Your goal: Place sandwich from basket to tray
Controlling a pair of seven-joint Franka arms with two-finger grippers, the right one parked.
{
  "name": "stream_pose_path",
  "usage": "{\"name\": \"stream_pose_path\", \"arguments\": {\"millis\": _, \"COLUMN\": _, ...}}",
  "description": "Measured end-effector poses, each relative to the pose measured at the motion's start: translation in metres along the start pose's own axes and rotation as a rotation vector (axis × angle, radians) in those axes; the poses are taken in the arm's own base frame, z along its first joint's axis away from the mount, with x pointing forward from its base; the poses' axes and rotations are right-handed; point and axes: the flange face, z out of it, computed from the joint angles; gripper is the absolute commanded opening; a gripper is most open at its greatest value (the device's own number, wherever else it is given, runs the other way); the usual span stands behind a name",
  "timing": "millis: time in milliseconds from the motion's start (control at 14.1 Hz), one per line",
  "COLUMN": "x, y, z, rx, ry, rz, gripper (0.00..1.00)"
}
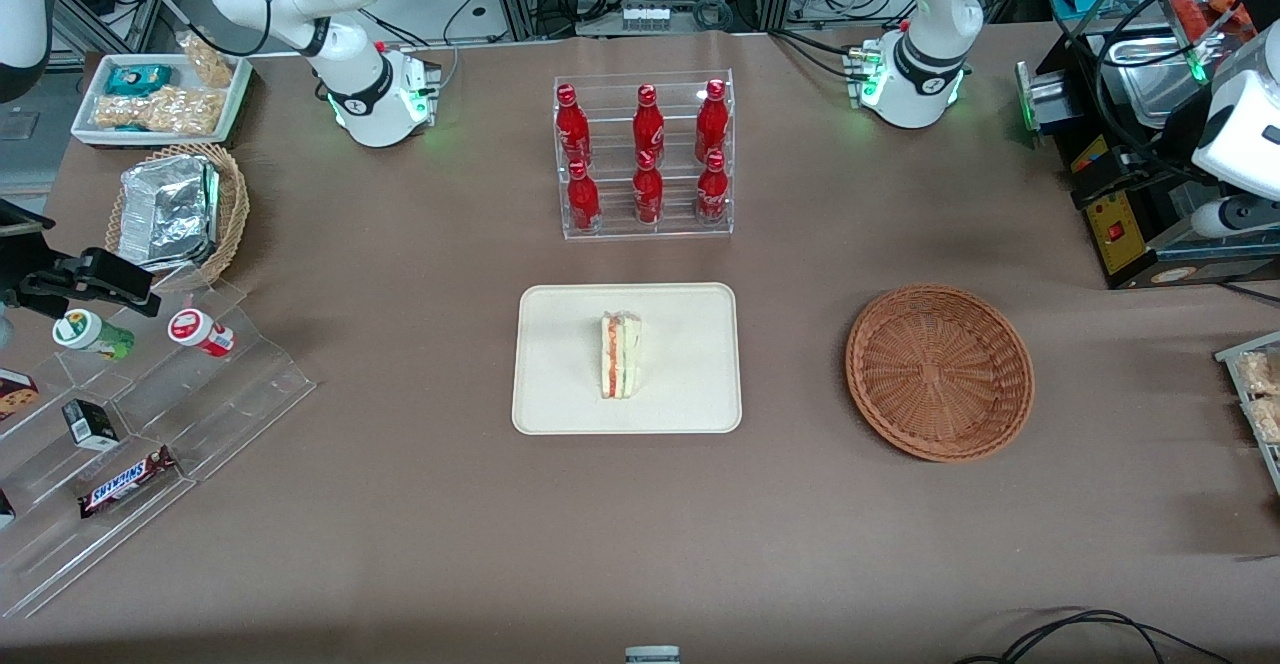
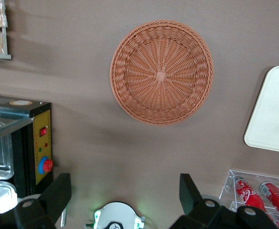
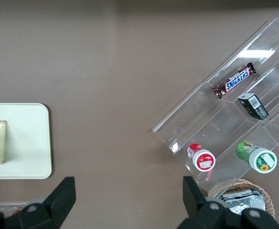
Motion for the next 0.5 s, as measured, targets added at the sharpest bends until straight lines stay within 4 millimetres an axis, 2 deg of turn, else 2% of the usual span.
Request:
{"name": "stream_pose_path", "arguments": {"millis": 354, "x": 0.006, "y": 0.004, "z": -0.004, "rx": -0.006, "ry": 0.024, "rz": 0.015, "gripper": 1.0}}
{"name": "stream_pose_path", "arguments": {"millis": 496, "x": 0.008, "y": 0.013, "z": -0.005, "rx": -0.007, "ry": 0.027, "rz": 0.033, "gripper": 1.0}}
